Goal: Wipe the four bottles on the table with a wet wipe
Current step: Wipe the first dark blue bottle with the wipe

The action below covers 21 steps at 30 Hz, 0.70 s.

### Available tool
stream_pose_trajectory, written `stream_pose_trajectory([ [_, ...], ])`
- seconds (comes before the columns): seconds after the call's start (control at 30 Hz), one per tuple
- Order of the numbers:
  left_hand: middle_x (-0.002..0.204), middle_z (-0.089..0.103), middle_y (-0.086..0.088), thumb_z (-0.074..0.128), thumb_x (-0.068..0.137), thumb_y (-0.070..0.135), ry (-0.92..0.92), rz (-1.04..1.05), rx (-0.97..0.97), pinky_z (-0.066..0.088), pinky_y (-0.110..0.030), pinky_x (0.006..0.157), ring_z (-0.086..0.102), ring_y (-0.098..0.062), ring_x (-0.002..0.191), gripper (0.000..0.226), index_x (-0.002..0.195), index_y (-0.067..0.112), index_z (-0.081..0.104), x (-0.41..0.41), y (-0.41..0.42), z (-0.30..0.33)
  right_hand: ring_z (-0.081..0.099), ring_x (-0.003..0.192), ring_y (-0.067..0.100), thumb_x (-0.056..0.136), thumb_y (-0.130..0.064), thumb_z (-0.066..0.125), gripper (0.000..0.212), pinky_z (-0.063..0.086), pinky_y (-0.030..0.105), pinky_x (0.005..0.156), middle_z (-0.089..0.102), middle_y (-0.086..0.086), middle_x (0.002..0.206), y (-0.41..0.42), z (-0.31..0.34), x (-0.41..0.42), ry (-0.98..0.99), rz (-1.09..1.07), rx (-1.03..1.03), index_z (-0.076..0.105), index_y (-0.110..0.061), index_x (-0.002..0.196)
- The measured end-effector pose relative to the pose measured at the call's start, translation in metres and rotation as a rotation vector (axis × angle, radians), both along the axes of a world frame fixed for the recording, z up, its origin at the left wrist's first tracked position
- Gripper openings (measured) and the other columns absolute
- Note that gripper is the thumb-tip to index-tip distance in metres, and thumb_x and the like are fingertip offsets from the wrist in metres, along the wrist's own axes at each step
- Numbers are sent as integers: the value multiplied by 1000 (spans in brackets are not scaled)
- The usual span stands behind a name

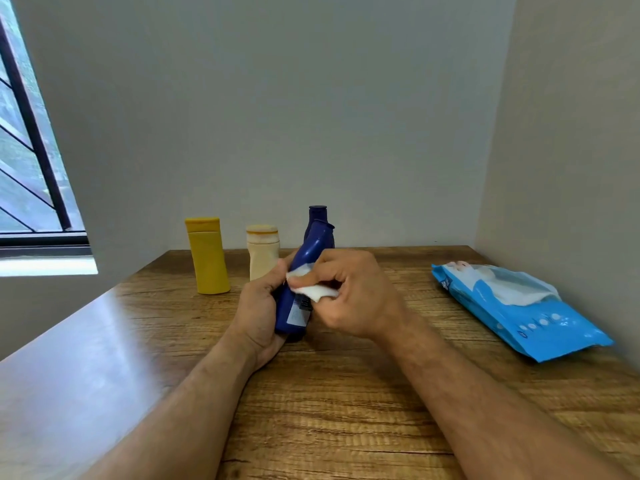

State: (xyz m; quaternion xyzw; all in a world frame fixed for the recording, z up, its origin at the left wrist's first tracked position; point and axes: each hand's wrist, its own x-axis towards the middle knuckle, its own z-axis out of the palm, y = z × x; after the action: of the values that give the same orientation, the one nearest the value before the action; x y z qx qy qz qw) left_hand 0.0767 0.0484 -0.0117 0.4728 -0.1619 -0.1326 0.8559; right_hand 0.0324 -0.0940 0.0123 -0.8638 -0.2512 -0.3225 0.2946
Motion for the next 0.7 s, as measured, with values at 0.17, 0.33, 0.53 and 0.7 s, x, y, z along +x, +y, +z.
stream_pose_trajectory([
  [0.17, 101, 73, -14, 40, 104, 39, 23, -14, -42, 53, -45, 89, 71, -25, 89, 41, 121, 12, 66, 0, 0, 3, 59, 81, 2, 84, -18, 70, 29, 47, 12, 72, 68, -11, 92, 8, -1, -1, 86, -16, -107, 75, -29, 110],
  [0.33, 89, 69, -12, 42, 103, 39, -48, 24, 89, 50, -36, 64, 62, -21, 73, 39, 116, 12, 66, 0, -2, 1, 53, 74, -3, 92, -20, 63, 30, 42, 7, 67, 60, -12, 91, 1, 3, 2, -90, -242, 95, 71, -25, 120],
  [0.53, 85, 69, -9, 53, 85, 47, -127, 37, 138, 49, -33, 57, 61, -20, 70, 47, 113, 12, 67, -2, -2, 0, 50, 76, -4, 91, -14, 62, 38, 41, 3, 72, 56, -9, 91, -2, 4, 2, -110, -258, 73, 65, -22, 129],
  [0.7, 83, 74, 1, 48, 87, 41, -276, 34, 185, 51, -24, 58, 66, -10, 69, 47, 121, 14, 64, -2, -1, -1, 47, 75, 0, 95, -15, 59, 38, 39, 3, 71, 52, -8, 93, -2, 3, 4, -141, -236, 33, 62, -23, 132],
])
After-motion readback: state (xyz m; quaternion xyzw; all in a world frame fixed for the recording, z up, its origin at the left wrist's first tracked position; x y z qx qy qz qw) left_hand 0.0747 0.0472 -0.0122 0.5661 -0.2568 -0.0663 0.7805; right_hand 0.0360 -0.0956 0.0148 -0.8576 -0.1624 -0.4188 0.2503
